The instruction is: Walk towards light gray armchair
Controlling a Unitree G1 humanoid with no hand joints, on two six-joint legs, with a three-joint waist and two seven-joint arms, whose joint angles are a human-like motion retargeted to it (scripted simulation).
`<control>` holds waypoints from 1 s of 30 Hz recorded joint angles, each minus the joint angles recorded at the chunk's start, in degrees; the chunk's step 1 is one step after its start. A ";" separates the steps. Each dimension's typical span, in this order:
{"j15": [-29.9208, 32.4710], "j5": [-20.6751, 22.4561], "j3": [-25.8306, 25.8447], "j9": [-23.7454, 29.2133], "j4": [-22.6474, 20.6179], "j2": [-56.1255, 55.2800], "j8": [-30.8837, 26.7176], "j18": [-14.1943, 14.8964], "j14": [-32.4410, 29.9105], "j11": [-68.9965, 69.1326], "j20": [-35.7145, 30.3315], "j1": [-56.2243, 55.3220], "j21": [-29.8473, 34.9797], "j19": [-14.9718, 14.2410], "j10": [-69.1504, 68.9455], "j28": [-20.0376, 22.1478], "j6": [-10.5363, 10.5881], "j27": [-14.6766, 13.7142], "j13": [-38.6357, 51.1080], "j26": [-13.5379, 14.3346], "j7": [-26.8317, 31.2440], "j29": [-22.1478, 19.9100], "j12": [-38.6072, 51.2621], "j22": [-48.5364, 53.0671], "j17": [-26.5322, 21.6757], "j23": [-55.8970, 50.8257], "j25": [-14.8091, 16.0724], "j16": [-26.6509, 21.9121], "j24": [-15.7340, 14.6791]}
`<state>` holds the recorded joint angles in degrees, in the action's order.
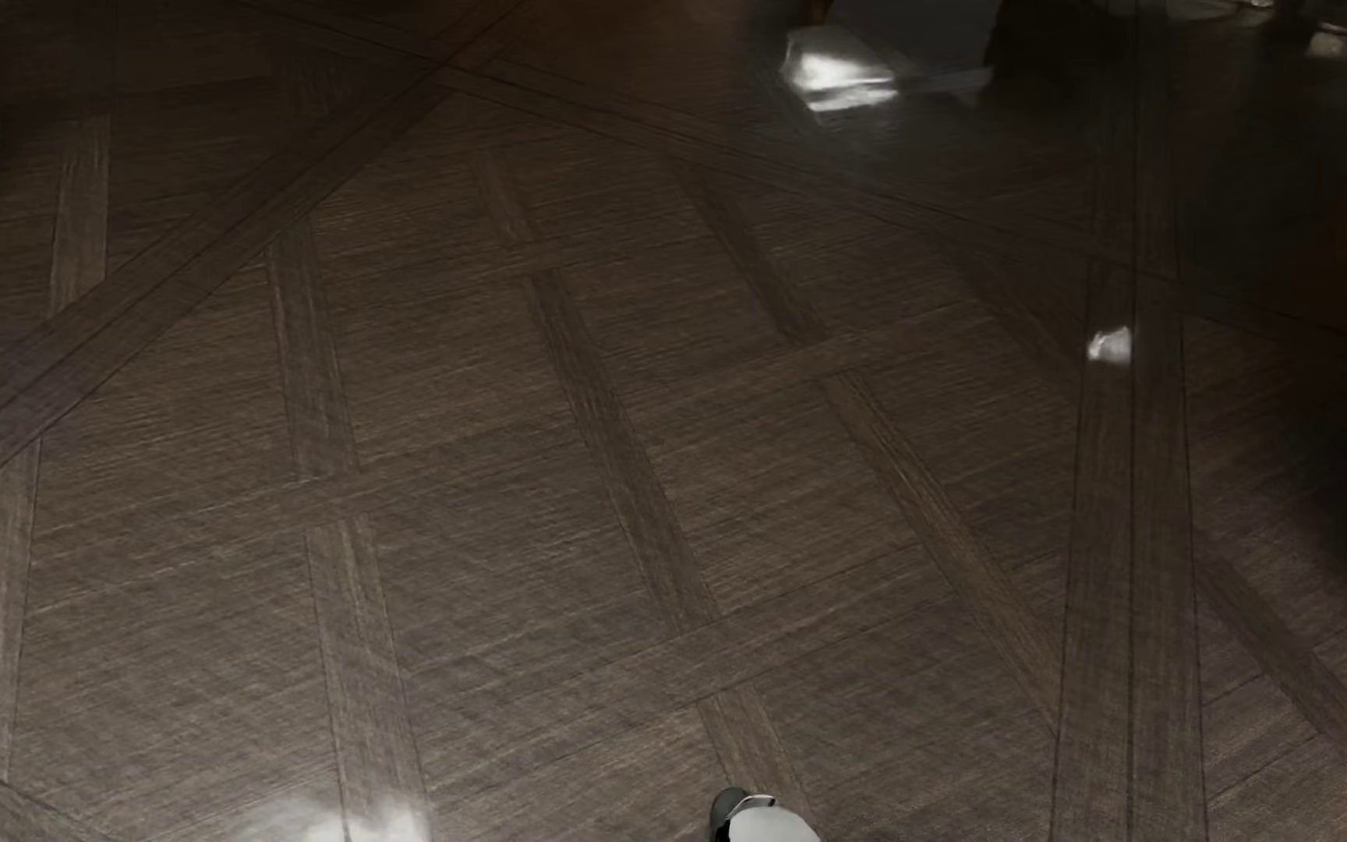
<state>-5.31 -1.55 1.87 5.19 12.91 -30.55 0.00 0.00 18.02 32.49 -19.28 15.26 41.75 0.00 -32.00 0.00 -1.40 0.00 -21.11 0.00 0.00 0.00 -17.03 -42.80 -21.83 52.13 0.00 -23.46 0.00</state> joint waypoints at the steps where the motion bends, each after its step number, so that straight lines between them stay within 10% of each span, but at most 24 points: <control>1: 0.12 -1.18 2.67 0.39 -0.10 -1.81 0.00 0.00 1.39 -0.35 -1.58 1.22 1.72 0.00 -0.42 0.00 0.67 0.00 -1.12 0.00 0.00 0.00 1.81 0.85 -0.56 1.80 0.00 -0.38 0.00; 4: 18.45 0.00 8.04 2.12 2.20 -8.26 0.00 0.00 -4.56 10.83 -0.74 6.19 4.75 0.00 -2.40 0.00 4.12 0.00 -2.53 0.00 0.00 0.00 4.20 1.72 -0.99 7.31 0.00 -1.17 0.00; 7: 7.94 5.11 4.83 -0.02 1.78 -1.92 0.00 0.00 -16.79 12.71 -1.22 -4.56 3.86 0.00 -19.81 0.00 5.56 0.00 -3.88 0.00 0.00 0.00 1.93 -2.18 -0.67 6.35 0.00 -0.57 0.00; 12: -6.17 14.12 -10.83 2.87 -4.74 26.84 0.00 0.00 -2.33 -2.03 -7.52 -32.47 -1.90 0.00 -39.36 0.00 6.02 0.00 5.83 0.00 0.00 0.00 -4.39 -5.43 -1.44 -4.90 0.00 -0.08 0.00; 17: -19.64 9.62 -21.64 -0.05 -6.06 48.55 0.00 0.00 -7.72 -9.11 -10.14 -44.00 -16.57 0.00 3.54 0.00 5.79 0.00 16.76 0.00 0.00 0.00 -11.69 -8.39 -3.86 -19.84 0.00 0.42 0.00; 20: -13.15 2.34 -26.96 -0.88 -5.83 54.07 0.00 0.00 -10.96 -4.35 -10.95 -48.96 -21.06 0.00 -5.85 0.00 4.33 0.00 18.08 0.00 0.00 0.00 -13.02 -10.41 -3.82 -23.06 0.00 0.33 0.00; 23: 10.71 -0.57 -22.72 0.01 -10.87 42.67 0.00 0.00 -5.39 28.57 -10.93 -43.82 -17.66 0.00 -18.18 0.00 2.44 0.00 14.34 0.00 0.00 0.00 -9.25 -13.77 -1.88 -16.61 0.00 2.01 0.00; 26: 8.94 2.81 -9.12 1.19 -14.32 24.46 0.00 0.00 -4.93 48.92 -6.98 -28.18 -10.38 0.00 -9.82 0.00 4.68 0.00 9.87 0.00 0.00 0.00 -5.06 -4.45 -1.03 -9.25 0.00 3.66 0.00; 30: 22.37 6.02 1.66 1.36 -12.74 9.78 0.00 0.00 -3.01 11.20 -1.72 -6.81 -0.04 0.00 2.35 0.00 7.13 0.00 0.56 0.00 0.00 0.00 1.36 11.77 -0.34 2.21 0.00 3.73 0.00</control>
<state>17.06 4.47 3.53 6.55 0.17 -20.77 0.00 0.00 15.01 43.68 -20.99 8.46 41.70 0.00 -29.65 0.00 5.73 0.00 -20.55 0.00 0.00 0.00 -15.67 -31.04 -22.17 54.35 0.00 -19.73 0.00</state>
